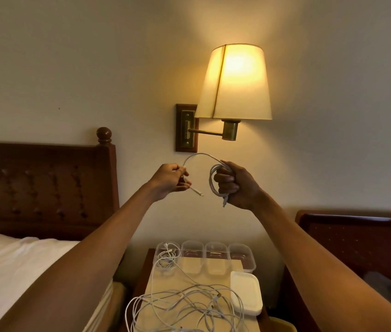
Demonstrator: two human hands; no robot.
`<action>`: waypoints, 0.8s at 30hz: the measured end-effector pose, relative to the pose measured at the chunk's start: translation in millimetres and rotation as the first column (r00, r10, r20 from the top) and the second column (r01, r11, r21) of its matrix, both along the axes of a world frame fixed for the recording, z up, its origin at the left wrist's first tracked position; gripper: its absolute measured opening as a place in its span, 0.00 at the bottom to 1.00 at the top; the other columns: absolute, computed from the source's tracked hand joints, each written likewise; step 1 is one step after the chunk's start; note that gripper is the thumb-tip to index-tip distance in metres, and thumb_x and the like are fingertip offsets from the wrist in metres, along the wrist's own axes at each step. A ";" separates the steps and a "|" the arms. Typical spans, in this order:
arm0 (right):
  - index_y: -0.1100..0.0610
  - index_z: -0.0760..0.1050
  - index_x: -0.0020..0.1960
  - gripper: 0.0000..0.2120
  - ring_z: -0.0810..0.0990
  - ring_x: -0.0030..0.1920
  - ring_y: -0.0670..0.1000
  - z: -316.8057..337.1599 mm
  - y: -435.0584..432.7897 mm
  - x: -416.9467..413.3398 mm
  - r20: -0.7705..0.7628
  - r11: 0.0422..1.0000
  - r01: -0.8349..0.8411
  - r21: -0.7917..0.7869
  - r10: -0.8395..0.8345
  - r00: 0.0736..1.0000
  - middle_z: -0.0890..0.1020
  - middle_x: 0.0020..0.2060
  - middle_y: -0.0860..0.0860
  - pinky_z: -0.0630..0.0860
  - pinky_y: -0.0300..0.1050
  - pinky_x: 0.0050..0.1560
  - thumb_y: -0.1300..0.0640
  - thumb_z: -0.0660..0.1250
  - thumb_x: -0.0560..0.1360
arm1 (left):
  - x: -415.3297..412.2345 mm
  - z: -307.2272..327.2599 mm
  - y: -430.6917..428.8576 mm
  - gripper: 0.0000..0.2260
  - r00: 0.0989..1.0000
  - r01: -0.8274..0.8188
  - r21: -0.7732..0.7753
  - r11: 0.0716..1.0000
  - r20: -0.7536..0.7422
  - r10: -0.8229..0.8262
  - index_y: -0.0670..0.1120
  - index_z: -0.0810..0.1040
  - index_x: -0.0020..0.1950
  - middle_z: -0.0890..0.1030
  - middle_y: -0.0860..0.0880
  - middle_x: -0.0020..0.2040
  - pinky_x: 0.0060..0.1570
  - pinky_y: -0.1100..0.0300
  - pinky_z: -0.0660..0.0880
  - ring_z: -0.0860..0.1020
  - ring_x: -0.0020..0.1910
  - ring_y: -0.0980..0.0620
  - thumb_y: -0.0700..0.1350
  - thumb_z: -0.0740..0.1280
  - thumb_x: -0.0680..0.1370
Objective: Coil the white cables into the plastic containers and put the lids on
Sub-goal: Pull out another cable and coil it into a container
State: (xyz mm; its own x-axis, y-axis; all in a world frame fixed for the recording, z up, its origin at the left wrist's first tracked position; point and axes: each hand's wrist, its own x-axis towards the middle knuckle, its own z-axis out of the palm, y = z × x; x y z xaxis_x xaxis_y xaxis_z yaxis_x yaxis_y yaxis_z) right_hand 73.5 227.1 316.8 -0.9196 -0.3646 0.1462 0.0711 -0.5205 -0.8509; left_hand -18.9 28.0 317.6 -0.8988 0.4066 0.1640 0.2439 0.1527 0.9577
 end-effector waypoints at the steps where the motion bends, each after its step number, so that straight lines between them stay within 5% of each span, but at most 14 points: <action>1: 0.54 0.60 0.37 0.17 0.57 0.22 0.44 -1.2 0.5 -0.1 0.005 1.000 -0.006 -0.020 0.006 1.000 0.66 0.24 0.48 0.60 0.35 0.22 0.50 0.51 0.83 | 4.7 2.1 3.9 0.11 0.998 0.028 0.095 0.995 0.052 -0.033 0.38 0.76 0.57 0.81 0.37 0.50 0.43 0.60 0.81 0.82 0.44 0.48 0.43 0.58 0.85; 5: 0.56 0.66 0.33 0.22 0.58 0.21 0.44 -3.4 3.4 0.0 0.010 0.998 -0.001 -0.066 0.002 1.000 0.68 0.23 0.48 0.62 0.35 0.21 0.50 0.50 0.83 | 16.8 9.0 16.6 0.10 0.985 0.046 0.261 0.964 0.152 -0.088 0.38 0.76 0.58 0.82 0.39 0.49 0.45 0.59 0.82 0.82 0.45 0.48 0.42 0.58 0.84; 13: 0.55 0.65 0.32 0.22 0.56 0.22 0.44 -3.1 1.4 1.4 0.016 0.996 -0.043 -0.076 0.045 0.999 0.67 0.23 0.48 0.60 0.35 0.21 0.49 0.52 0.83 | 25.5 9.4 24.9 0.11 0.984 0.060 0.189 0.980 0.156 -0.090 0.39 0.76 0.58 0.80 0.42 0.46 0.38 0.63 0.78 0.78 0.41 0.50 0.42 0.57 0.85; 18: 0.54 0.64 0.32 0.22 0.56 0.22 0.44 4.7 -0.3 3.5 -0.036 0.996 -0.019 -0.086 0.016 0.999 0.66 0.23 0.47 0.60 0.35 0.21 0.49 0.49 0.84 | 19.7 6.1 21.2 0.10 1.000 -0.014 -0.033 0.999 -0.017 0.013 0.41 0.77 0.57 0.77 0.43 0.41 0.41 0.55 0.82 0.79 0.39 0.48 0.42 0.57 0.85; 20: 0.53 0.64 0.33 0.22 0.58 0.21 0.43 10.7 2.5 2.6 -0.061 0.994 0.054 -0.100 -0.061 0.996 0.66 0.24 0.47 0.60 0.35 0.22 0.48 0.49 0.84 | 13.3 -1.2 14.0 0.11 0.999 -0.037 -0.114 0.993 -0.032 0.034 0.41 0.77 0.57 0.74 0.44 0.40 0.34 0.57 0.79 0.76 0.34 0.49 0.43 0.56 0.85; 24: 0.55 0.65 0.37 0.22 0.63 0.24 0.44 18.7 8.8 -4.3 -0.022 0.920 0.368 -0.137 -0.374 0.927 0.68 0.27 0.48 0.66 0.36 0.26 0.44 0.49 0.83 | 12.4 -14.6 0.9 0.11 0.977 0.123 -0.533 0.837 -0.083 -0.197 0.46 0.81 0.57 0.73 0.46 0.39 0.26 0.62 0.65 0.66 0.29 0.54 0.46 0.59 0.85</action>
State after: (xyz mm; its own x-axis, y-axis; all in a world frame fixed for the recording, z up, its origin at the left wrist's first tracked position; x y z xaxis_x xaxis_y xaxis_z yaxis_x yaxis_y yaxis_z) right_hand 69.3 236.0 335.4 -0.9764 0.0259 0.2145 -0.1859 -0.6065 -0.7730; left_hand -6.4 29.0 303.0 -0.7994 0.6007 -0.0038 0.4241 0.5689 0.7046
